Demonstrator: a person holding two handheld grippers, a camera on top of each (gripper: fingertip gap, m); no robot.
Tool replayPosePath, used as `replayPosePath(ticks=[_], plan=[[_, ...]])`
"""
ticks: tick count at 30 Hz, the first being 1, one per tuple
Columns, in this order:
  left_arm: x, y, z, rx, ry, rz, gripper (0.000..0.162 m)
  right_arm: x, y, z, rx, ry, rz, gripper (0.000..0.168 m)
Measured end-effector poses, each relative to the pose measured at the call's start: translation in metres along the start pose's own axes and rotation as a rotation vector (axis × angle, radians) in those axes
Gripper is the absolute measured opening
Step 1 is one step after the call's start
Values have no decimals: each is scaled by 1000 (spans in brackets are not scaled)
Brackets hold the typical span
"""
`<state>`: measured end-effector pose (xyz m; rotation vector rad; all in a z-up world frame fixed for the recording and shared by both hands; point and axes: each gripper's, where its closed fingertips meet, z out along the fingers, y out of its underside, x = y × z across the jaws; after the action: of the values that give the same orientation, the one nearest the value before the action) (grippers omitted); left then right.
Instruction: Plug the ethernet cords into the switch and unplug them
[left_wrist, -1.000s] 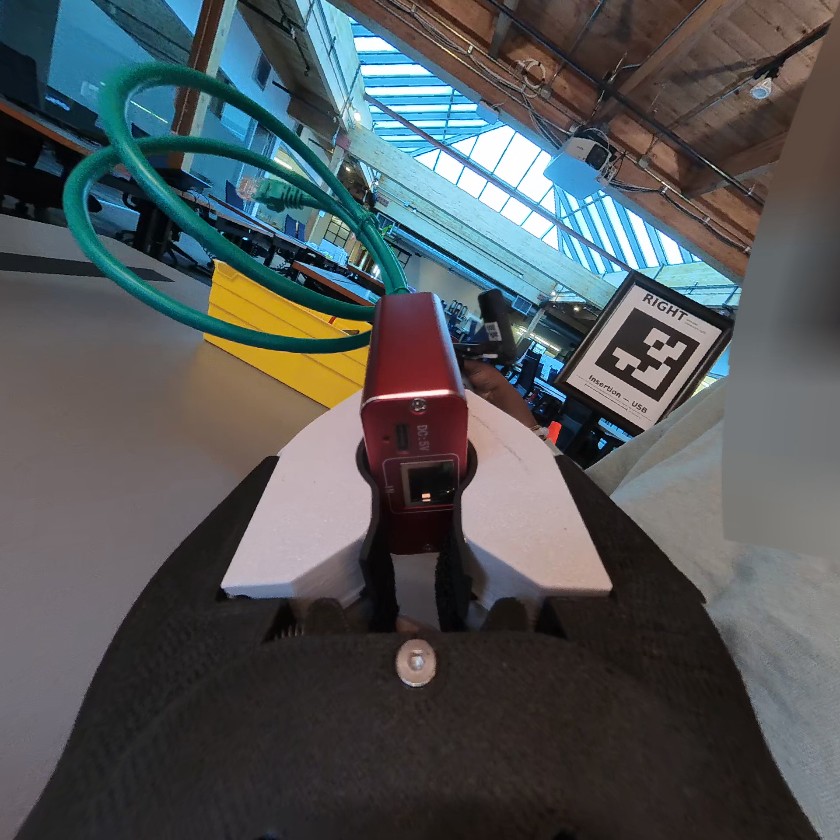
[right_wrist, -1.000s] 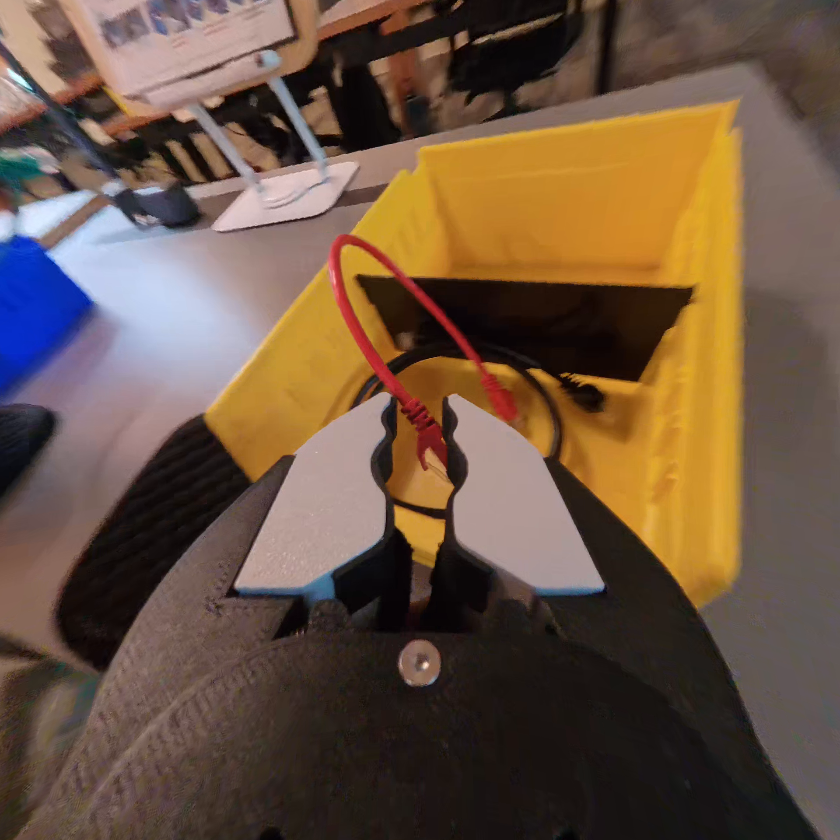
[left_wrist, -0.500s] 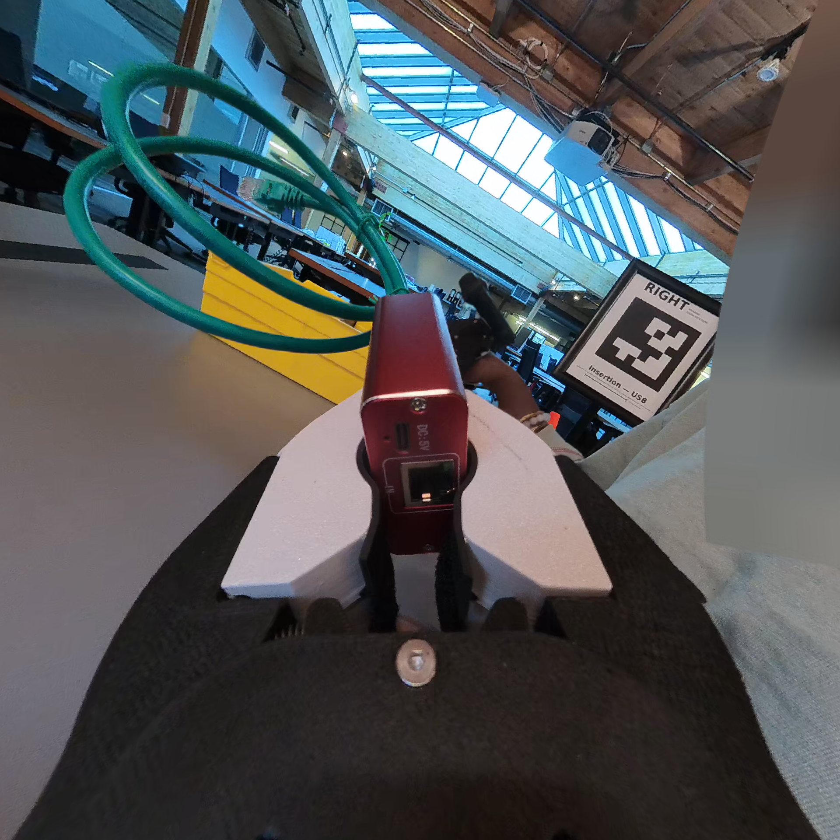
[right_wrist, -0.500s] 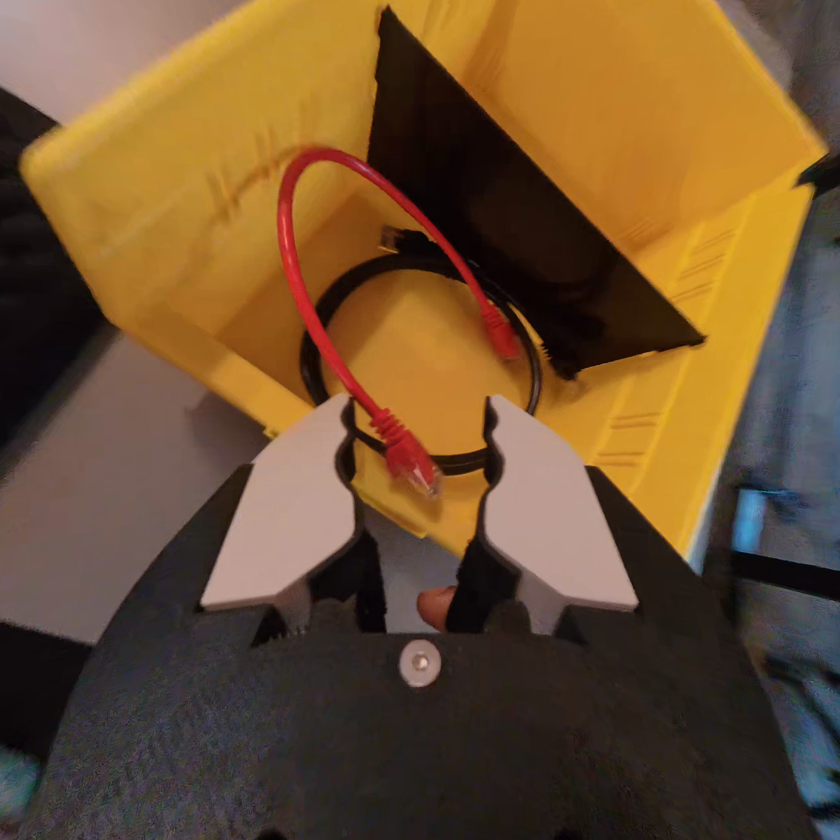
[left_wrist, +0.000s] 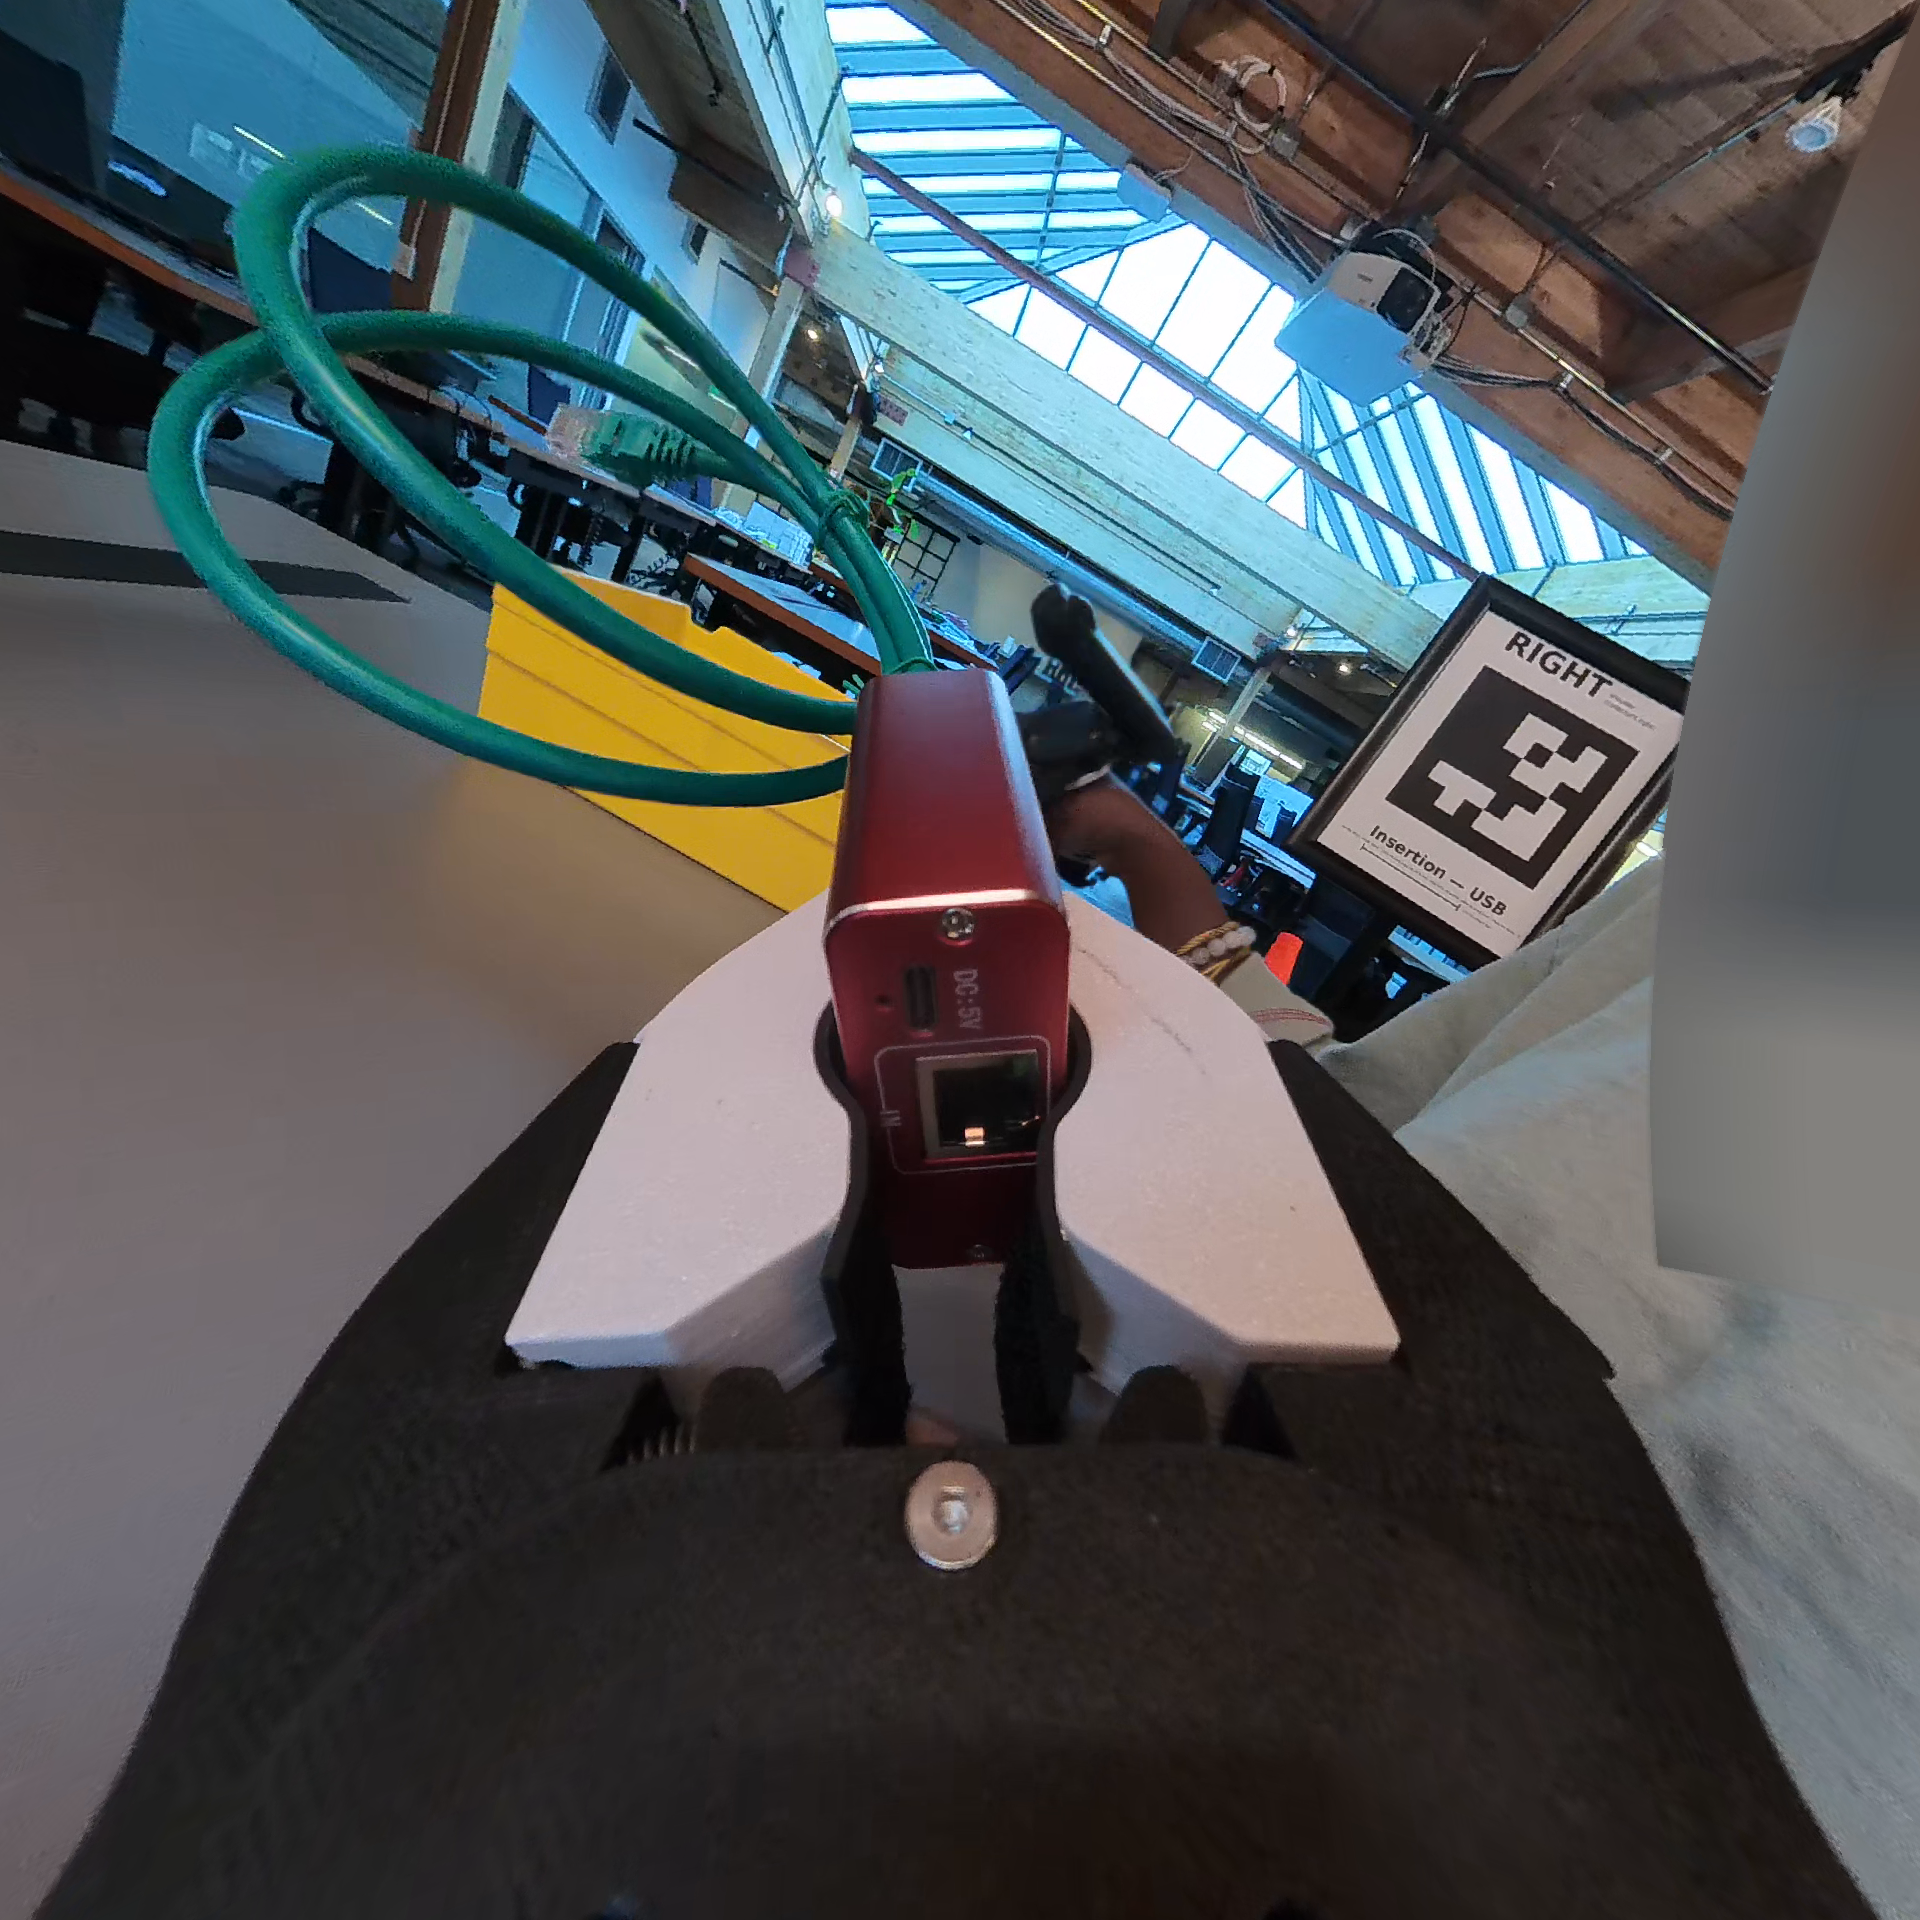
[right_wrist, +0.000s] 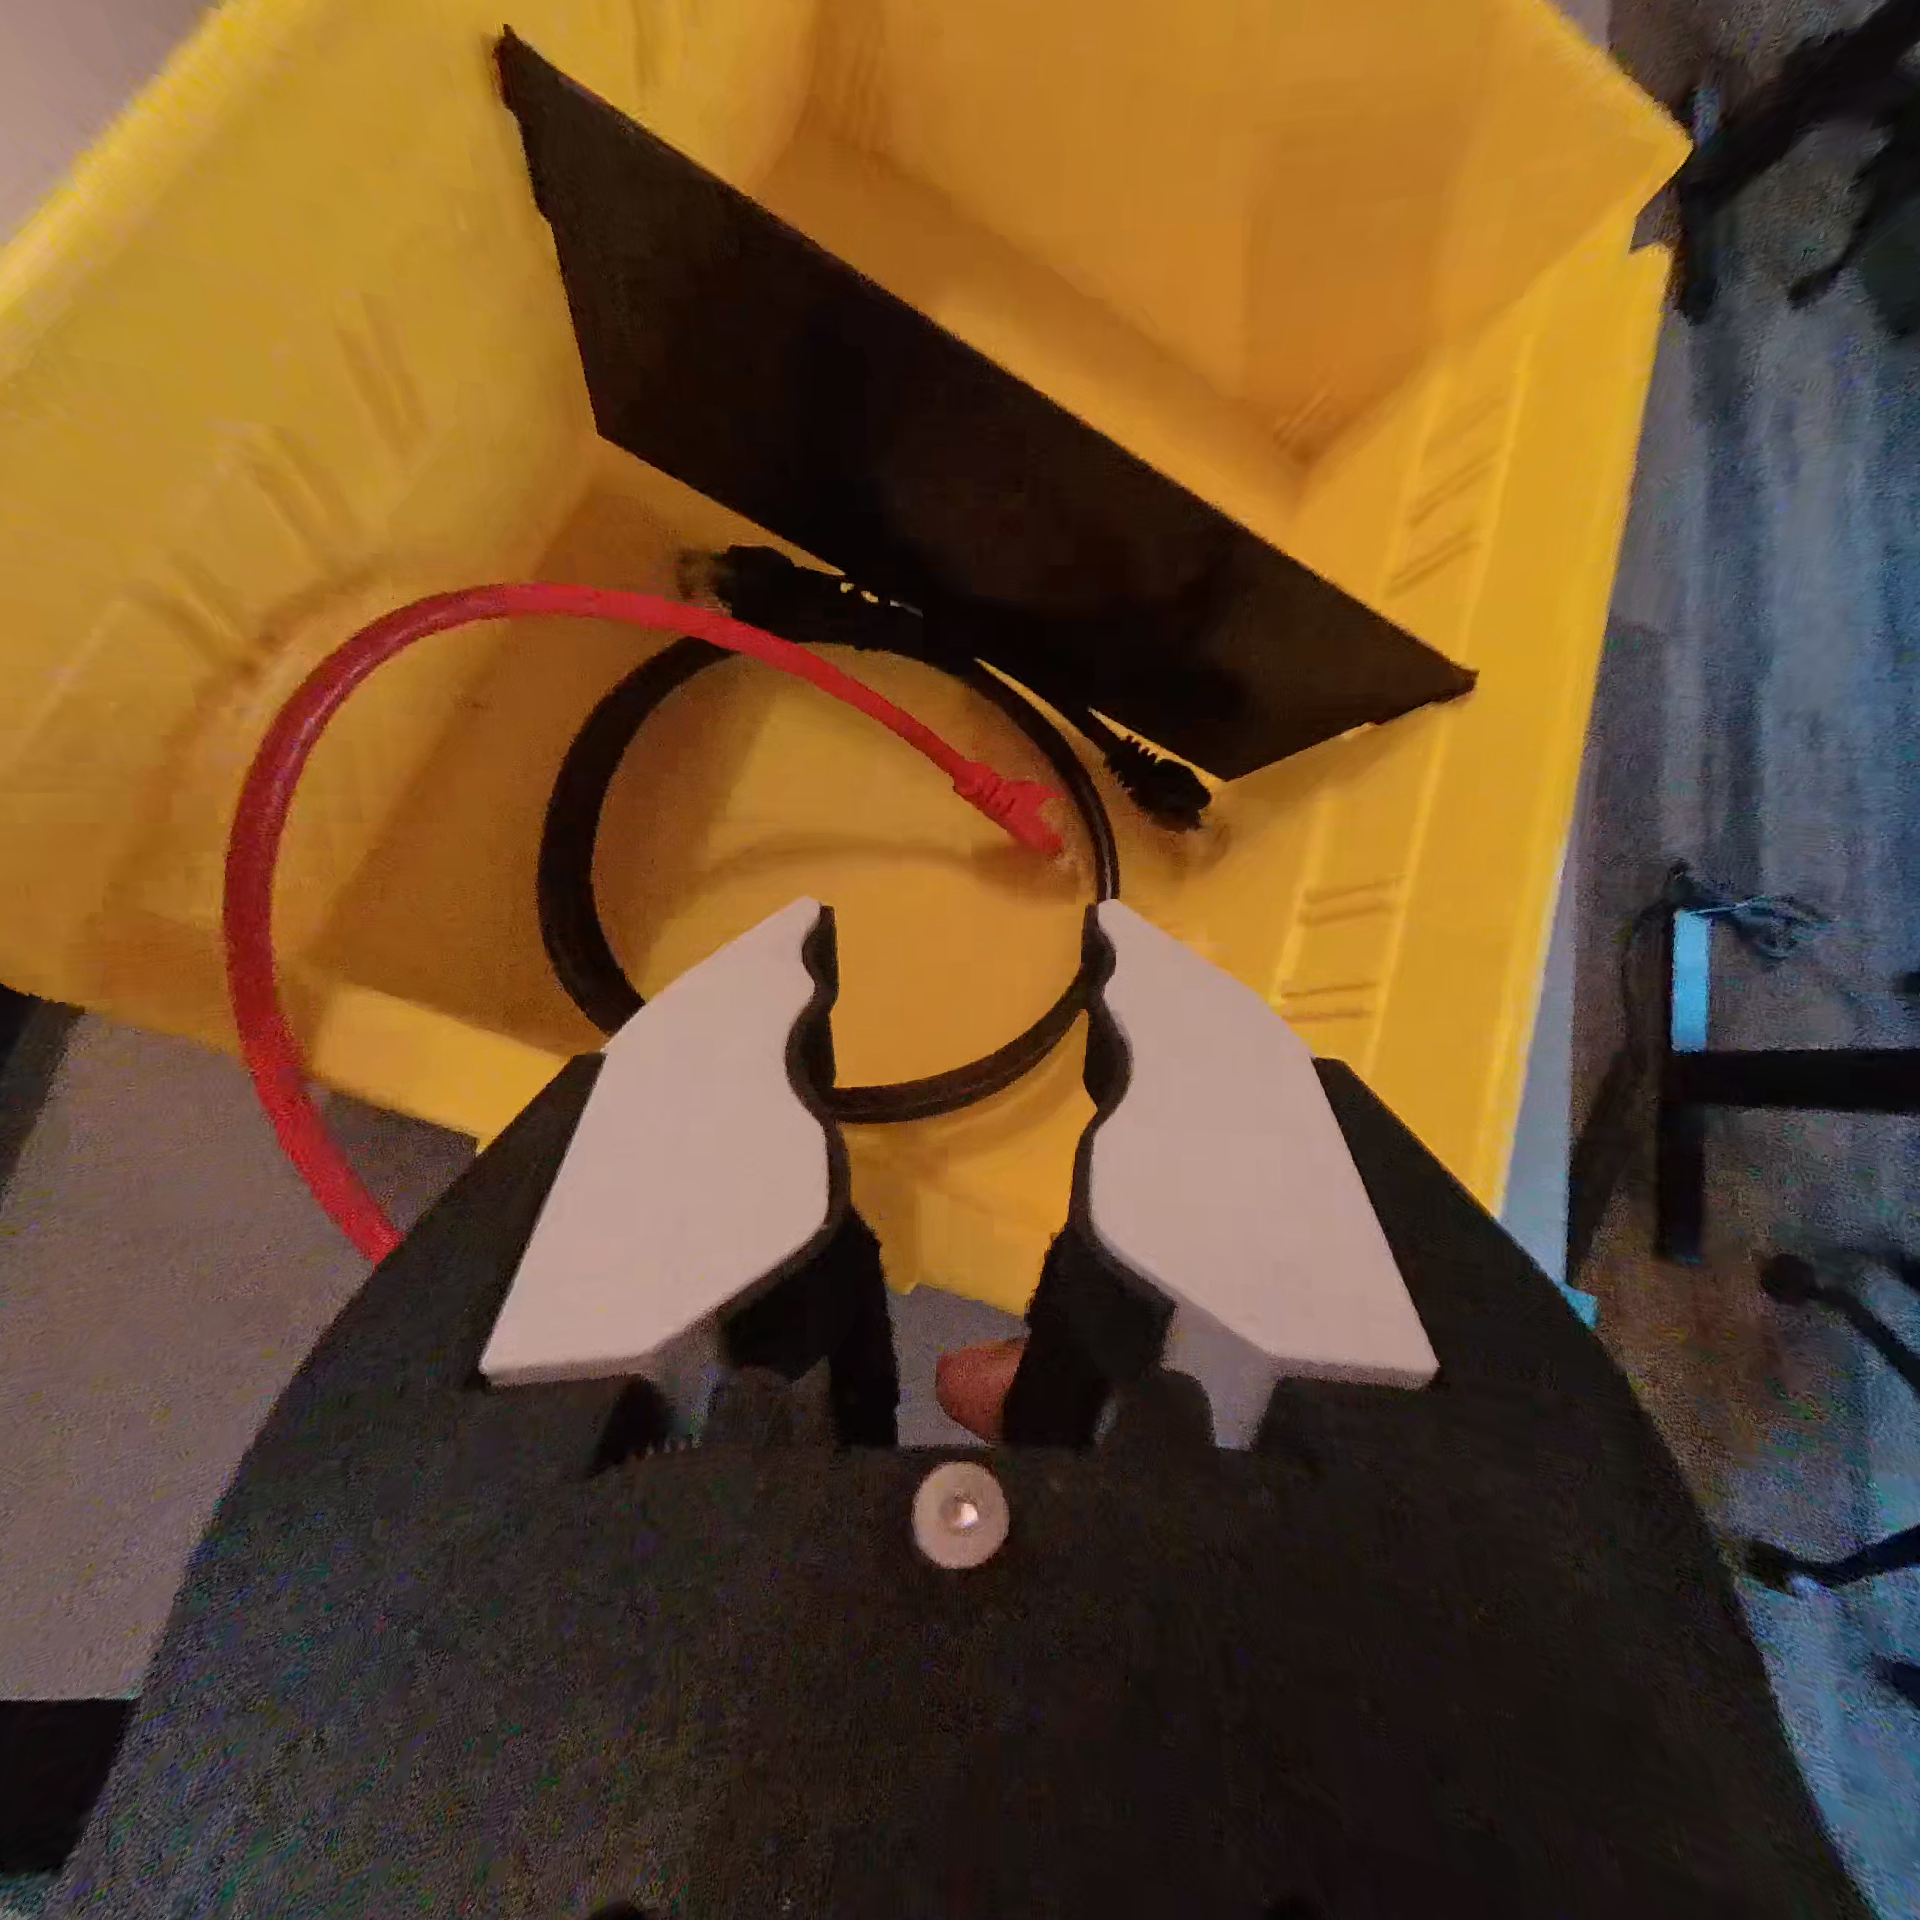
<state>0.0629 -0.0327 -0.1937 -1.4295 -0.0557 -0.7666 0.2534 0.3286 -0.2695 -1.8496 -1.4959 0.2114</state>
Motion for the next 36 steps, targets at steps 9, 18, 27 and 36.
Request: replayPosePath(ticks=[9,18,27,36], plan=[[-4,4,1,-21,-16,-6,29,-64,-21,-49,269,-458,25,32],[-5,6,2,-30,-23,-2,29,-110,69,-36,-376,-525,-251,7],[-4,4,1,-25,-12,-14,29,-46,-21,-43,-69,151,-920,5],[-4,3,0,-19,-15,-15,29,-60,-10,1,93,-203,-543,36]])
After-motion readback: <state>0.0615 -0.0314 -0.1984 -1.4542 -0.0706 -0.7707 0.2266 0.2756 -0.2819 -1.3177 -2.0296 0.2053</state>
